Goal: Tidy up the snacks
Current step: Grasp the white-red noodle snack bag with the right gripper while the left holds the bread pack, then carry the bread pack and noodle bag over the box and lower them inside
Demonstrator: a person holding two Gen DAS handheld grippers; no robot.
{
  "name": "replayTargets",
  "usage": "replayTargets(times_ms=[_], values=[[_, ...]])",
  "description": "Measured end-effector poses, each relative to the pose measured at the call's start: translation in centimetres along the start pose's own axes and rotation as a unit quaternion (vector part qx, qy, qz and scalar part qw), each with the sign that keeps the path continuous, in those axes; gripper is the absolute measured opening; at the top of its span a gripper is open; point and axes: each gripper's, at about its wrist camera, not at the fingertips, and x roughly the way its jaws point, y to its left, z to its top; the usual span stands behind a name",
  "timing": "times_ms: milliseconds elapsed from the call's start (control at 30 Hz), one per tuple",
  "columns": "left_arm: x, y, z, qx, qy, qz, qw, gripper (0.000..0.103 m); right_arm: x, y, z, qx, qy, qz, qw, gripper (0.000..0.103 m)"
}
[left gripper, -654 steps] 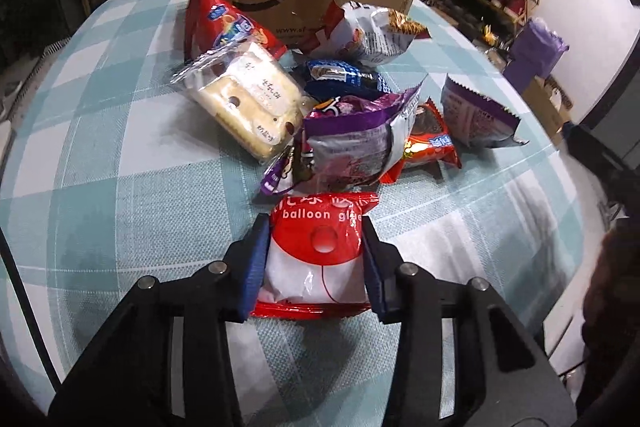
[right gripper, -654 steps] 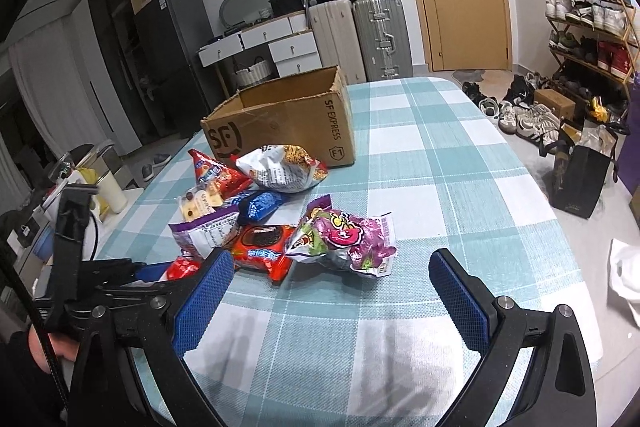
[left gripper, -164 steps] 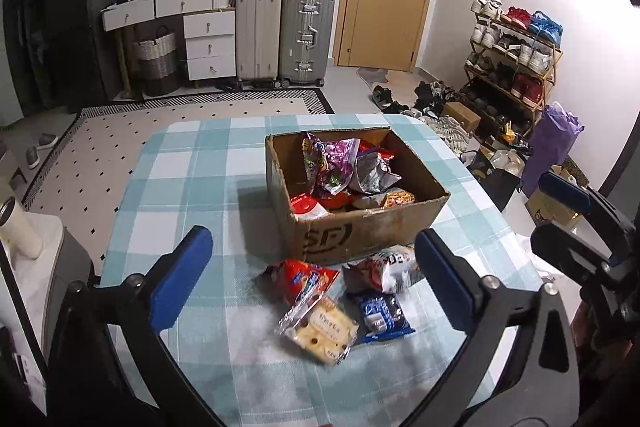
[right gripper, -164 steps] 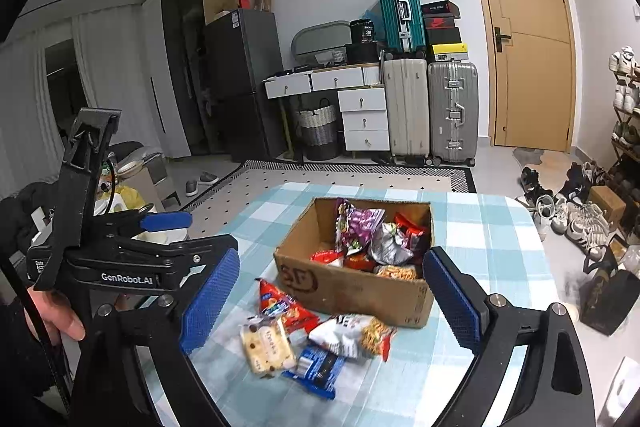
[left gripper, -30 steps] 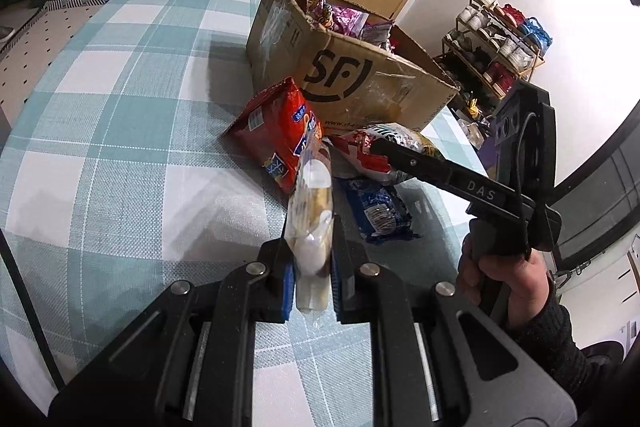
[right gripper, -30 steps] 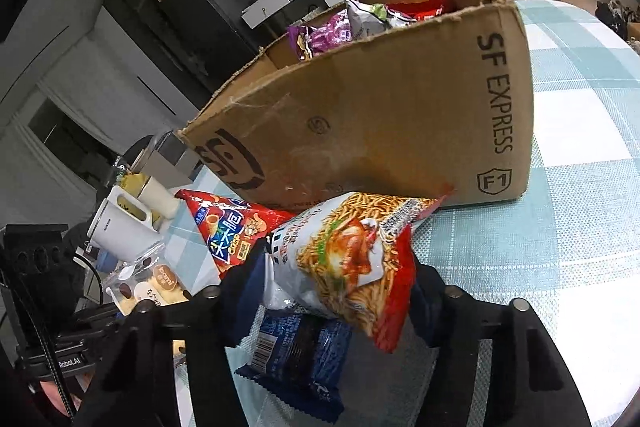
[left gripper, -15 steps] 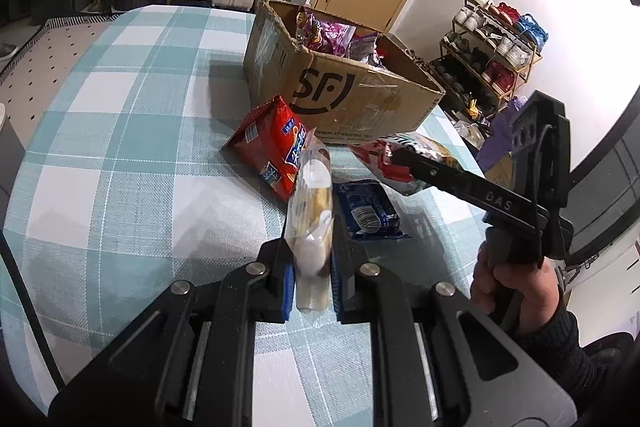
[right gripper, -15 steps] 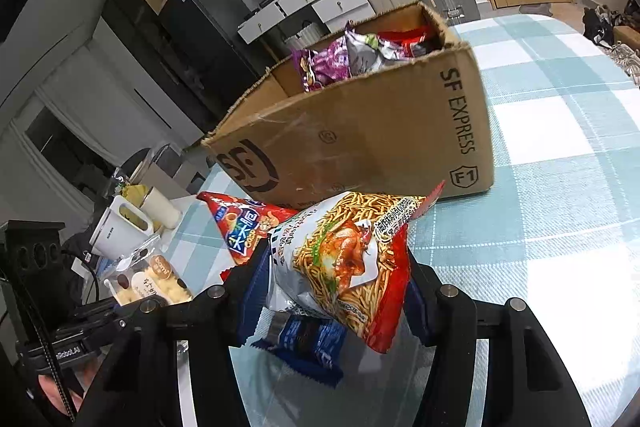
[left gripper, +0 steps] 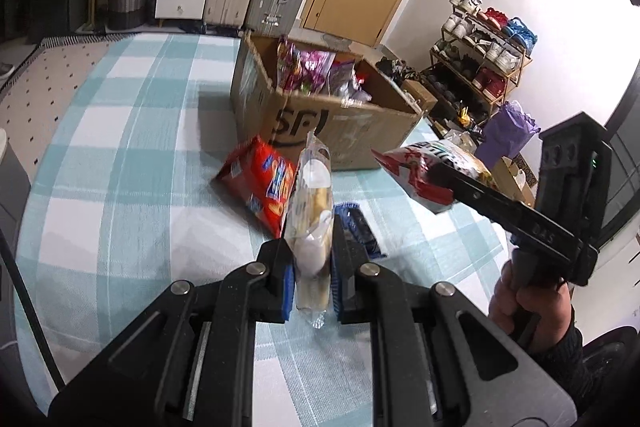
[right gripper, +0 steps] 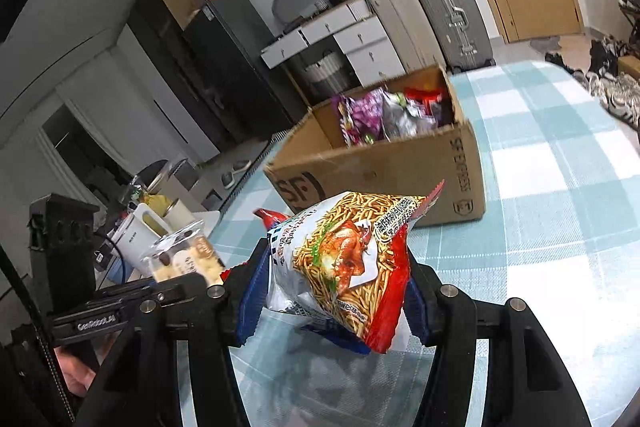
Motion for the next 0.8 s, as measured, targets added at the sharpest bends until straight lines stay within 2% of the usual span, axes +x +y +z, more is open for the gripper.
replayTargets(times_ms=[267, 500, 800], values=[[-1.7, -1.4, 2.7, 0.017, -0.019, -0.009, 0.9996, 0.011, -2.5, 3.1, 1.7, -0.039, -0.012, 0.000, 0.999, 0.058], [-1.8, -2.7, 5.7, 0.036, -0.029, -0.015, 0.9988, 0.011, -3.8, 4.9, 4.6, -0.069, -0.025, -0.006, 0.997, 0.059], [-0.2, -3.2, 10.1, 0.038, -0.035, -0.025, 0.9983, 0.011, -2.7, 5.6, 8.2, -0.088, -0.033, -0.008, 0.996, 0.059]])
